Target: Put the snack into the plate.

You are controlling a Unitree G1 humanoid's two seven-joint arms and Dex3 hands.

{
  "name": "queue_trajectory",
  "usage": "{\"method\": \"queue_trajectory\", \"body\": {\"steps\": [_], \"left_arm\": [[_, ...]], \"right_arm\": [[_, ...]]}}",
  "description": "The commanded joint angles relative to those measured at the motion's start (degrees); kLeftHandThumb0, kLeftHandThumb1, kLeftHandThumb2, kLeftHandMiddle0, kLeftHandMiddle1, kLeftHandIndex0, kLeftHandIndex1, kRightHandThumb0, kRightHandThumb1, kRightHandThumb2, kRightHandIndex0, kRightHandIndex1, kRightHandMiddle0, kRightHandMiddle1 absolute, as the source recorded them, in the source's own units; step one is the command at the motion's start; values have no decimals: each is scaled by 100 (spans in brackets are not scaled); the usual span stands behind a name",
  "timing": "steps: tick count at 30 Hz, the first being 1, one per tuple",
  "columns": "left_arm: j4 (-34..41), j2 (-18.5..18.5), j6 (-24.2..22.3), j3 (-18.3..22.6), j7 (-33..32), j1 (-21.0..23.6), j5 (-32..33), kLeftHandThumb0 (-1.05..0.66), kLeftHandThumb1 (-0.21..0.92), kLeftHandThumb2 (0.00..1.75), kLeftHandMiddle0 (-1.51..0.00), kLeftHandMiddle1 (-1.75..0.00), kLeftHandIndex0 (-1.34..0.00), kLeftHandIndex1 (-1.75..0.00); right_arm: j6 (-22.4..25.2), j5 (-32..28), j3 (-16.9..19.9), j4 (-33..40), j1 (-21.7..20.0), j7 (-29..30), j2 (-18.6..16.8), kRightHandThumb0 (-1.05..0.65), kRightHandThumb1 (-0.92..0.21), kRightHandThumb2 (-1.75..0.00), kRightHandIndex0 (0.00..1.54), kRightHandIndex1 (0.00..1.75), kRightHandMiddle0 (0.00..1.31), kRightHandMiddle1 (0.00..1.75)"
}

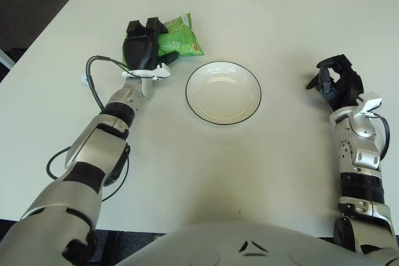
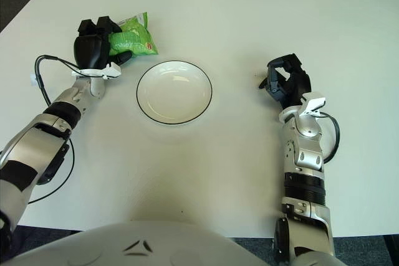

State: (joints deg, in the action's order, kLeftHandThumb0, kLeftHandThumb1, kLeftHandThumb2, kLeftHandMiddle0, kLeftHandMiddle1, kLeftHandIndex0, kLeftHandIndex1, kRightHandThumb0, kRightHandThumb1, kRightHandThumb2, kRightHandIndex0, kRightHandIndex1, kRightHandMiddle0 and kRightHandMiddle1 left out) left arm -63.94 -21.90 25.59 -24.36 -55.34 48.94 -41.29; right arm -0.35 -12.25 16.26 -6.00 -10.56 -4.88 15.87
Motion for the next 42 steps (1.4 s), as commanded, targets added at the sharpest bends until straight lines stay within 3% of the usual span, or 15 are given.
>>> {"method": "queue_trajectory", "body": {"steps": [1,2,5,10,17,32,42], "left_arm": [[-203,-87,396,-168,-328,-396,-172,-41,50,108,-72,-175,-46,-175],[-214,-111,503,-184,-428,-396,-194,-41,50,108,-72,-175,-46,-175],[-251,-142,680,-208,-648,-392,-242,-2,50,95,-74,-175,-56,-175],[-175,-143,917,-179,-1005,-417,-290,15,49,89,-75,-175,-60,-175],[205,-135,1373,-111,-1601,-497,-329,20,47,92,-76,-175,-62,-175],[1570,-425,1031,-30,-2494,-802,-1005,20,47,91,-89,-175,-67,-175],[2238,-760,886,75,-2757,-751,-1407,18,48,88,-93,-175,-72,-175]], "right_arm": [[290,38,-76,-413,476,-19,-200,-37,-76,-71,70,175,31,173],[293,41,-78,-409,477,-17,-199,-37,-76,-71,70,175,31,173],[299,45,-82,-400,479,-12,-199,-37,-76,-71,70,175,31,173],[294,49,-76,-434,461,-16,-188,-37,-76,-71,70,174,32,173],[287,52,-66,-469,450,-31,-164,-37,-76,-71,70,174,32,172],[251,54,-36,-580,426,-59,-94,-37,-76,-70,71,173,33,172],[205,62,-25,-670,405,-74,-74,-37,-76,-70,72,171,34,170]]}}
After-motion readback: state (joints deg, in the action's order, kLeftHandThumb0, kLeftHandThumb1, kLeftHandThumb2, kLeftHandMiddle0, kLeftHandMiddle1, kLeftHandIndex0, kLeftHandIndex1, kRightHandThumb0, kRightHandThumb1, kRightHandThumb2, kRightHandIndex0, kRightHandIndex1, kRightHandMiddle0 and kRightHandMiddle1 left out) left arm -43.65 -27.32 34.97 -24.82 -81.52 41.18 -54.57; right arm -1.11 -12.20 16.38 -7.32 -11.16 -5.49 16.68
